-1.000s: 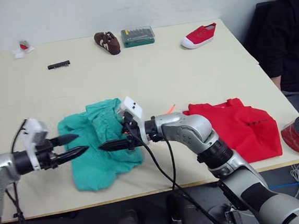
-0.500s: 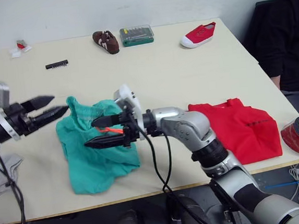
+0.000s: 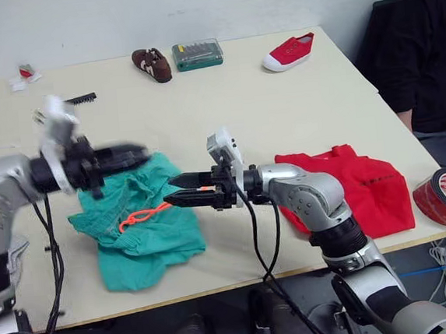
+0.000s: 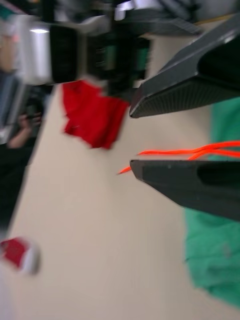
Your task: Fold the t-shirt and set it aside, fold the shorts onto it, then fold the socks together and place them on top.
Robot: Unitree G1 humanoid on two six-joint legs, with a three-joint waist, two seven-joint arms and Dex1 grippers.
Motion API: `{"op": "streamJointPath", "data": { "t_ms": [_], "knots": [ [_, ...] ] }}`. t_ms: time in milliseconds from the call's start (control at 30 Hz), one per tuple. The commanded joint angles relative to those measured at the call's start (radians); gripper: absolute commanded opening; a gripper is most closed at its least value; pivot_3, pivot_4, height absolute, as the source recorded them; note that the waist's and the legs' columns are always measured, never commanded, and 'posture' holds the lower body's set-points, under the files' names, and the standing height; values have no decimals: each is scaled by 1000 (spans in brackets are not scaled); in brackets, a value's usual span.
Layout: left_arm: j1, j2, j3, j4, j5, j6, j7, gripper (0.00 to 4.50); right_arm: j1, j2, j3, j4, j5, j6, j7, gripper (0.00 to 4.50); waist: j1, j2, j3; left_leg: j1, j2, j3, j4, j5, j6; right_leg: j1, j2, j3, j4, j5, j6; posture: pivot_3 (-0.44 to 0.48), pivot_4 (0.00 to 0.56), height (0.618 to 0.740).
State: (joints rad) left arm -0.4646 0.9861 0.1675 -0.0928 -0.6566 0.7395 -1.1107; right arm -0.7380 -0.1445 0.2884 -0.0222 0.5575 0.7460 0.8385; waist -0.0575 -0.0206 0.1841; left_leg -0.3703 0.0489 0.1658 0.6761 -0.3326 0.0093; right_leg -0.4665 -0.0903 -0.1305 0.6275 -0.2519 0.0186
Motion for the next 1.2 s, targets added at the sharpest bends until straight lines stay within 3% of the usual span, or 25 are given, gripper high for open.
{"op": "streamJointPath", "data": {
  "t_ms": [33, 100, 133, 433, 667, 733, 867, 967, 1067, 1200],
  "knots": [
    [40, 62, -24, 15, 121, -133, -38, 0, -24, 24, 52, 22, -84, -114, 13, 878, 2, 0, 0, 0, 0, 0, 0, 0, 0, 0, 0, 0, 0, 0, 0, 0, 150, 740],
    [89, 76, -49, 45, 198, -206, -29, 0, -42, 37, 112, 71, -171, -211, 22, 120, -1, 0, 0, 0, 0, 0, -2, 0, -1, -1, 0, 0, 0, -1, -1, 0, 150, 740],
    [104, 71, -54, 59, 224, -228, -13, 0, -50, 44, 139, 98, -212, -253, 24, 55, 0, 0, 0, 1, 0, 1, -2, 0, -1, -1, 0, 1, 0, -1, -1, 0, 150, 740],
    [276, 37, -25, 120, 326, -313, 59, 0, -57, 28, 324, 347, -525, -508, 40, 55, 1, -1, 0, -4, 0, 3, -5, 1, 0, -8, 0, 2, 2, -1, -2, 0, 150, 740],
    [331, 48, 56, 223, 356, -361, 106, 0, -1, -99, 276, 184, -488, -410, 171, 55, 2, -1, 0, -3, 0, 3, -5, 1, 0, -9, -1, 3, 2, -1, -2, 0, 150, 740],
    [320, 40, 103, 207, 300, -319, 96, 0, -4, -87, 225, 146, -429, -344, 185, 55, 1, -2, -1, -3, 0, 3, -5, 2, 0, -9, -1, 3, 3, -1, -2, 0, 150, 740],
    [254, 8, 232, 97, 42, -103, 48, 0, -66, -16, 121, 183, -360, -259, 148, 55, 2, -3, 0, -3, 0, 3, -5, 4, -4, -11, -1, 3, 10, -3, -5, 0, 150, 740],
    [161, -15, 264, 29, -112, 60, 77, 0, -94, 22, 94, 207, -352, -236, 127, 55, 3, -4, 0, -2, 0, 2, -5, 5, -6, -11, -1, 3, 13, -3, -6, 0, 150, 740],
    [89, -31, 200, 2, -109, 82, 103, 0, -105, 57, 104, 238, -371, -260, 108, 55, 3, -4, 0, -1, -1, 2, -5, 5, -5, -10, -2, 3, 16, -3, -6, 0, 150, 740],
    [22, -56, -1, 102, 117, -75, 139, 0, -129, 112, 116, 319, -416, -313, 55, 55, 2, -5, 0, -1, -2, 3, -5, 6, -4, -10, -2, 3, 16, -3, -6, 0, 150, 740]
  ]
}}
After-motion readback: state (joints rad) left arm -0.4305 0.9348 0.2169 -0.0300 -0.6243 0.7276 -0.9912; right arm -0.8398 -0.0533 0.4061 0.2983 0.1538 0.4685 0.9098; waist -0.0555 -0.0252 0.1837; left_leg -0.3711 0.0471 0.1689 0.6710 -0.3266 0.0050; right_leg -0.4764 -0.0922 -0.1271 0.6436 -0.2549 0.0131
